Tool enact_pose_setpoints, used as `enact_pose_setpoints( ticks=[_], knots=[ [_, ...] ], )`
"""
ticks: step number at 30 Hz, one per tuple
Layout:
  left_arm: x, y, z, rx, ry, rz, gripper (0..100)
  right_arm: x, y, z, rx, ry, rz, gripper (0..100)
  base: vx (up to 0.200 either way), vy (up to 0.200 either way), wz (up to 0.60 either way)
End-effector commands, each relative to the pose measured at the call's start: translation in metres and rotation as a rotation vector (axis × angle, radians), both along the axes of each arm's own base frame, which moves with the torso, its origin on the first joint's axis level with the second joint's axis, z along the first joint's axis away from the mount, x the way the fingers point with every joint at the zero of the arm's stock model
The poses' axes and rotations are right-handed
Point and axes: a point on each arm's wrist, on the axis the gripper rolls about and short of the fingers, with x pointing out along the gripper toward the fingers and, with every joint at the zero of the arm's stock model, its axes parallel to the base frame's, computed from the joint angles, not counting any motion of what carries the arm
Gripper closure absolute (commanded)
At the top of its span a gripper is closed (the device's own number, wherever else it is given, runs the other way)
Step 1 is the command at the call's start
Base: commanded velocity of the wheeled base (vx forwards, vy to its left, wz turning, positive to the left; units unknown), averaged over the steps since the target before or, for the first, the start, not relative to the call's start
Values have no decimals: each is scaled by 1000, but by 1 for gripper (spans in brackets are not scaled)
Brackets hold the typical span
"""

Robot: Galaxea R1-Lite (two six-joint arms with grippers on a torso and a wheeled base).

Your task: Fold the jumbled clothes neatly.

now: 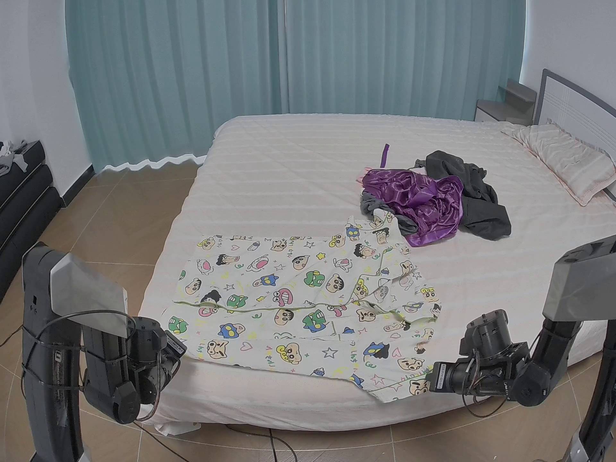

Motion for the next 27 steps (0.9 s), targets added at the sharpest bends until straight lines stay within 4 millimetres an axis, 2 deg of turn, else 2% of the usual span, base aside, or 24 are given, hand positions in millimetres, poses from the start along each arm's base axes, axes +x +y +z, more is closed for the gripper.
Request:
enact_pose_setpoints(
  ticks=[1, 4, 18, 27],
  knots=[
    [-6, 1, 17, -11, -41, 0, 100, -12, -6, 23, 27, -54, -1, 100, 0, 0, 0],
    [-14, 3, 23, -10, -37, 1, 100, -24, -12, 40, 44, -88, 1, 100, 0, 0, 0],
    [-47, 0, 31, -3, 46, -73, 100, -50, -18, 45, 38, -71, 24, 100, 0, 0, 0],
    [-55, 0, 32, 60, 77, -118, 100, -63, -22, 52, 41, -79, 34, 100, 0, 0, 0]
  ],
)
